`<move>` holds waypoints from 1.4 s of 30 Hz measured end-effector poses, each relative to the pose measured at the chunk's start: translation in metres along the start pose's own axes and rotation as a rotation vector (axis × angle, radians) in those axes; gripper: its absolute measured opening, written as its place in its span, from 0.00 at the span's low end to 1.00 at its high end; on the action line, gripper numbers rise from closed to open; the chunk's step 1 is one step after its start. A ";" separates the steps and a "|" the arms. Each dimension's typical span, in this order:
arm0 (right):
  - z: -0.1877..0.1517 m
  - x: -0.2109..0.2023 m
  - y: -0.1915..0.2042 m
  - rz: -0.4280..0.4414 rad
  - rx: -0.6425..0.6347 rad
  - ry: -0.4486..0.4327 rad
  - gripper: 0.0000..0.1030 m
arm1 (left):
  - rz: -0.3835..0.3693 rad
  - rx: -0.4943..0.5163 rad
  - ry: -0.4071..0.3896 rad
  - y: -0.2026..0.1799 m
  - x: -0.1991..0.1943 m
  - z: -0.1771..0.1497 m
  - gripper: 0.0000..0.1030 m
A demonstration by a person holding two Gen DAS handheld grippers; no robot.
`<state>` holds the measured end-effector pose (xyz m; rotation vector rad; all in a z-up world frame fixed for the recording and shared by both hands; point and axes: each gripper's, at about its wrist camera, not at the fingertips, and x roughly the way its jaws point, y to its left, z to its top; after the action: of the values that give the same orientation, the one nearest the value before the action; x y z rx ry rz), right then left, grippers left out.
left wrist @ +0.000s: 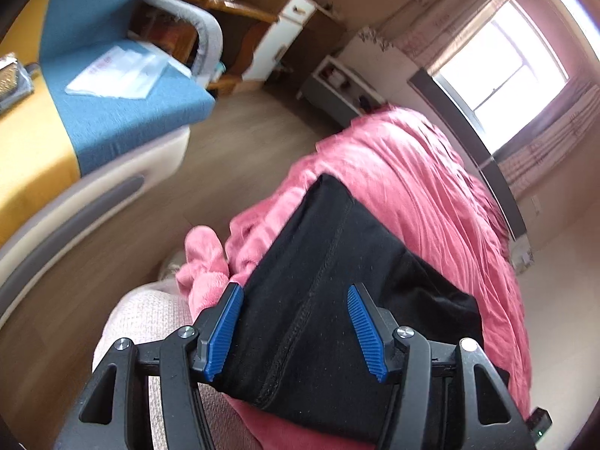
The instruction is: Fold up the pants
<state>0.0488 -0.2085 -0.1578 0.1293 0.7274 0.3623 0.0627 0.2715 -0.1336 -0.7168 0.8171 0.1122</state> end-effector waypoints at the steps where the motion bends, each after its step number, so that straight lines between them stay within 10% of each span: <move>1: -0.001 0.001 -0.001 0.004 0.006 -0.006 0.36 | 0.002 0.019 0.029 0.000 0.005 0.002 0.57; 15: -0.003 -0.001 -0.001 0.015 0.015 -0.015 0.38 | 0.014 0.119 0.193 0.000 0.060 0.018 0.75; 23: -0.004 -0.002 0.000 0.020 0.024 -0.013 0.39 | 0.007 0.260 0.119 -0.025 0.036 0.010 0.27; 28: -0.004 -0.003 0.001 0.019 0.025 -0.013 0.39 | -0.013 0.186 0.080 -0.023 0.016 0.014 0.23; 35: -0.003 -0.004 0.000 0.024 0.032 -0.011 0.39 | 0.101 0.329 0.036 -0.058 -0.004 0.004 0.15; 42: -0.004 -0.003 -0.001 0.028 0.041 -0.012 0.39 | 0.016 0.415 -0.007 -0.088 -0.027 0.001 0.15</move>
<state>0.0448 -0.2105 -0.1590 0.1800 0.7218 0.3728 0.0754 0.2098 -0.0668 -0.3181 0.8069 -0.0406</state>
